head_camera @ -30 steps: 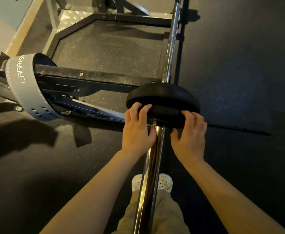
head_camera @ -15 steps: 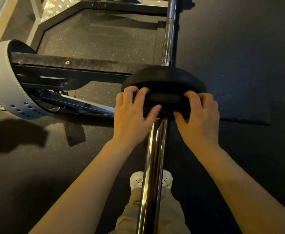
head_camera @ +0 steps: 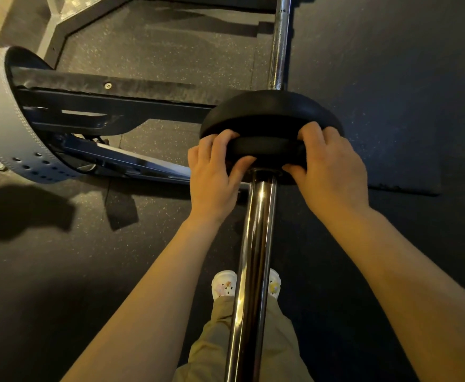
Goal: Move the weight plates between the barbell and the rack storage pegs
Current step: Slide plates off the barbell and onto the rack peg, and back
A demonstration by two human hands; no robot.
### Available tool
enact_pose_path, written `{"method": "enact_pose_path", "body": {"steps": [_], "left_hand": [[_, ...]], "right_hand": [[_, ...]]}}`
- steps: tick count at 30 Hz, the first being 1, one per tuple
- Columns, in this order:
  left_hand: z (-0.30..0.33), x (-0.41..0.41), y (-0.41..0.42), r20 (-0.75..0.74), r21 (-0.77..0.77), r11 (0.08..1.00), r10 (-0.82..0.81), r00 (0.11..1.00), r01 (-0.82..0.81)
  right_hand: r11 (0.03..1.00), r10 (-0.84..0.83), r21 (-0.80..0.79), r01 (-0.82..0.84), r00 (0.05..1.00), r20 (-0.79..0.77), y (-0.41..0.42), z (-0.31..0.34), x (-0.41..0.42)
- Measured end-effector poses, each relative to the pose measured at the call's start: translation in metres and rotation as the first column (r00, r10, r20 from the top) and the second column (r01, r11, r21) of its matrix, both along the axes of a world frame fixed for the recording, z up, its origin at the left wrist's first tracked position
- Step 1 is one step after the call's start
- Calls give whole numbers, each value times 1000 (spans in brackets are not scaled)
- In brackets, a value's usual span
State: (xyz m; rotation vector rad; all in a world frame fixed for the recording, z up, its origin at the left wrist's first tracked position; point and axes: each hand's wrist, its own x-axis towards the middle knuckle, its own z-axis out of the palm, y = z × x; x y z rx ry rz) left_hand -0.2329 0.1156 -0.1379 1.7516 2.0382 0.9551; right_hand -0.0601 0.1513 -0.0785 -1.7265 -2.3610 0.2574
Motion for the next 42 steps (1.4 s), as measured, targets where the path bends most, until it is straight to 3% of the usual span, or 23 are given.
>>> {"method": "enact_pose_path", "body": {"steps": [2,4,6,8,13,16,19,22,26,30,34,38,40,42], "left_hand": [[-8,-11,-3,56,-48,998,-29,998,31],[-16,-23,-9,204,-121,990,-45,978,70],[-15,-28,-16,386,-246,965,10,922,93],[-14,-31,-23,440,-343,933,55,896,110],[-11,-36,-22,344,-276,952,-31,938,133],[7,-32,-17,267,-226,959,-105,958,168],[32,-24,0,-49,-135,962,-245,968,236],[44,-10,17,-294,-93,929,-370,881,359],[35,9,16,-267,3,919,-378,886,394],[25,13,15,-254,81,935,-317,914,347],[20,10,5,-126,101,941,-309,943,322],[13,4,-10,188,71,976,-215,958,205],[13,1,-18,420,-50,993,-72,905,103],[15,-1,-24,630,-218,976,121,767,25]], "right_hand": [[998,32,54,-34,999,23,-2,2,-8],[991,44,127,-49,998,42,-5,4,-24],[982,49,180,-57,998,45,-10,6,-41],[975,55,211,-65,997,51,-14,6,-53],[982,9,189,0,999,-45,-21,-4,-36],[994,-69,69,79,987,-143,-24,-11,-14],[980,-194,-78,181,955,-223,-33,-26,10],[934,-321,-273,231,878,-355,-39,-43,24],[845,-470,-490,216,738,-484,-40,-53,28],[851,-435,-491,184,770,-466,-38,-54,31],[895,-375,-391,213,835,-403,-42,-43,28],[944,-314,-217,247,875,-369,-50,-28,15],[963,-267,-120,241,914,-307,-52,-20,8],[974,-223,-14,226,948,-227,-56,-11,-6]]}}
